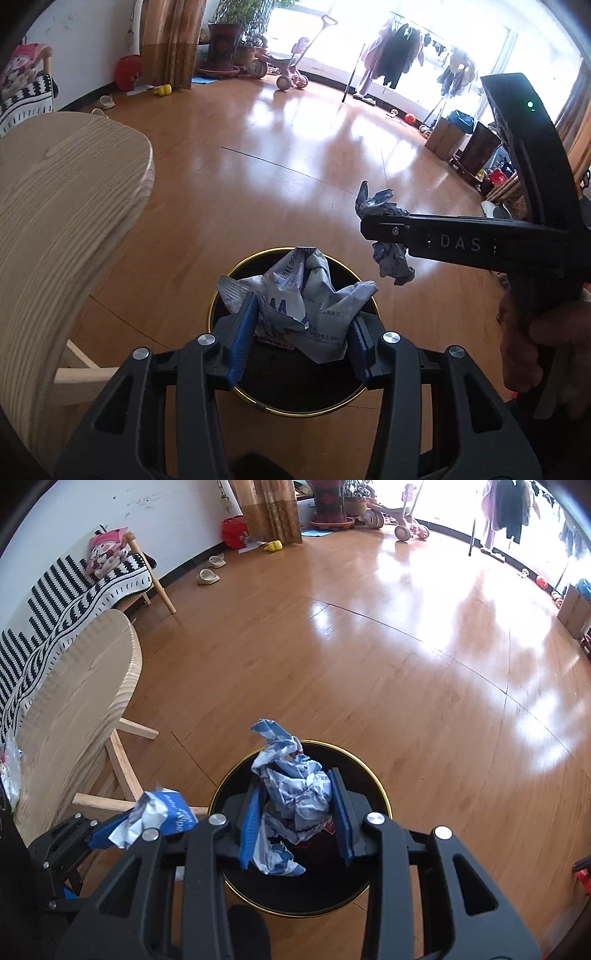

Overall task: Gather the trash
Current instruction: 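Open both tools to drop the paper and wrapper into the bin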

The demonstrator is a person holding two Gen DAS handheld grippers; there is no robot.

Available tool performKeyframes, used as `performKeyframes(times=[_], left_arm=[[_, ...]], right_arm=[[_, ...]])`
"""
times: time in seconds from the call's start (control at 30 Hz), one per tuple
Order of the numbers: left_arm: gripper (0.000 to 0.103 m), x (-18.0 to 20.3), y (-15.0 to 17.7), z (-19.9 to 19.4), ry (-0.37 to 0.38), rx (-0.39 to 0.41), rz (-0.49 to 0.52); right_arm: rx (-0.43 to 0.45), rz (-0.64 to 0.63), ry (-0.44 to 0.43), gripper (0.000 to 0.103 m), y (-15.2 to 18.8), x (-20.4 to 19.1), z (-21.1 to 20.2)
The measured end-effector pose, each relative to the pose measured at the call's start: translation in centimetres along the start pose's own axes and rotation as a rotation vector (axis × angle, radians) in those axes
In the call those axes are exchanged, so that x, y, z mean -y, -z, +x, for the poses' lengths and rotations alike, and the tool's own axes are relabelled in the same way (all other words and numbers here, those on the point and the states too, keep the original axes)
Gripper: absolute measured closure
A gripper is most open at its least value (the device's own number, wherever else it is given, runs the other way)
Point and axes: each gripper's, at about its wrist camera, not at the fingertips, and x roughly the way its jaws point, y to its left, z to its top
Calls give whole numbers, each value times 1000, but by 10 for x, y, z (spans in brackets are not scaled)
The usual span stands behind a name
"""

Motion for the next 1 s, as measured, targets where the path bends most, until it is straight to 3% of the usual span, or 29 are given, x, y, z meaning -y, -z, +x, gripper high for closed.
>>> performKeyframes(times=[0.13,0.2,0.3,0.6,0.7,0.77,1.0], left_arm=[[53,-4,-3,5,5,-7,6],[43,-4,-4,6,7,-10,6],[36,-1,2,0,5,0,5],[30,5,1,-17,5,30,24],[27,5,-1,-28,-3,52,28],[25,2,-1,-39,-8,67,24],[20,-27,4,-104,-80,162,-16]], right_arm=[[0,2,4,68,0,4,3],[0,6,4,68,-1,5,3],[-4,14,3,68,0,1,4],[-12,11,-1,66,0,0,4],[-17,15,0,55,-1,-2,5],[-13,21,-1,41,-2,-3,4],[11,-21,-24,36,-6,-41,-7]])
